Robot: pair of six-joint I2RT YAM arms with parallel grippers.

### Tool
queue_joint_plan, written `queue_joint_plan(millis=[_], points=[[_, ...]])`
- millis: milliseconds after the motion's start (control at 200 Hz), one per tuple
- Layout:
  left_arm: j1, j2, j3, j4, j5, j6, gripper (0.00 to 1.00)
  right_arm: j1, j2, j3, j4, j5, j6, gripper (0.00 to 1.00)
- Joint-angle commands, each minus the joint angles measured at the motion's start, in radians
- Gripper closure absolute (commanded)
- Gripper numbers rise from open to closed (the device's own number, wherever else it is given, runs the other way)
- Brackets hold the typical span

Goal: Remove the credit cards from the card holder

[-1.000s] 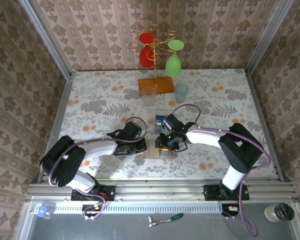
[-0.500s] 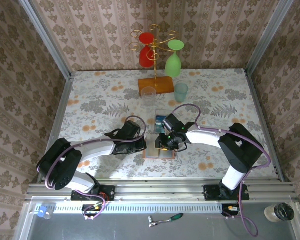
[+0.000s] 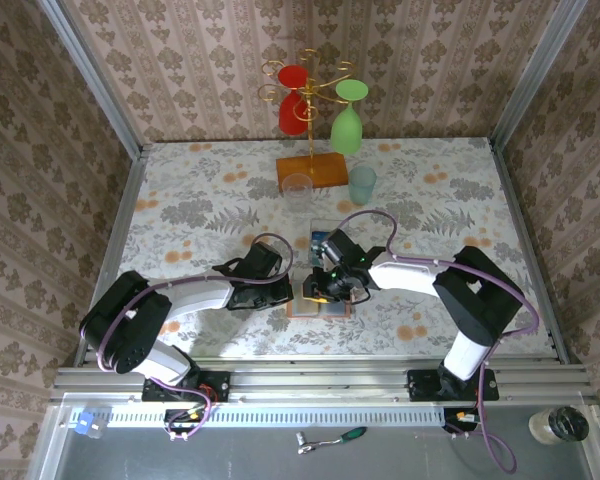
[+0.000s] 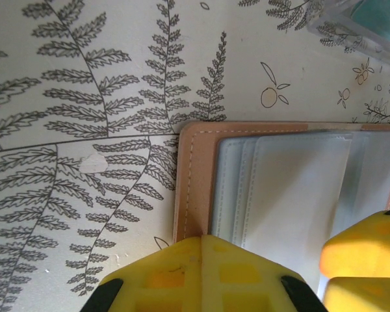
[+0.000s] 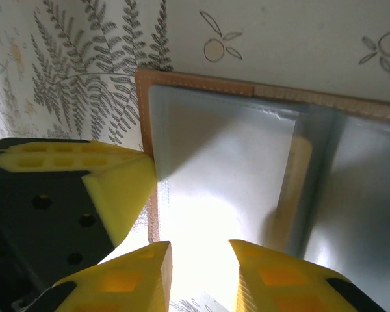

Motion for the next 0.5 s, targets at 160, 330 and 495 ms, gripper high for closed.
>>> queue_joint_plan(millis=[160,330,495], points=[[0.003,-0.001,-0.022,-0.031,0.003,0.017,1.0,0.011,0.024,0.031,-0.055,0.026,0.005,0.71],[0.005,-0.001,-0.023,-0.031,0.003,0.017,1.0,0.011,0.0,0.032,-0.114,0.078,-0.018,0.7],[0.01,-0.005,-0.023,-0.037,0.003,0.017,1.0,0.011,-0.016,0.023,-0.136,0.104,-0.027,0.7]])
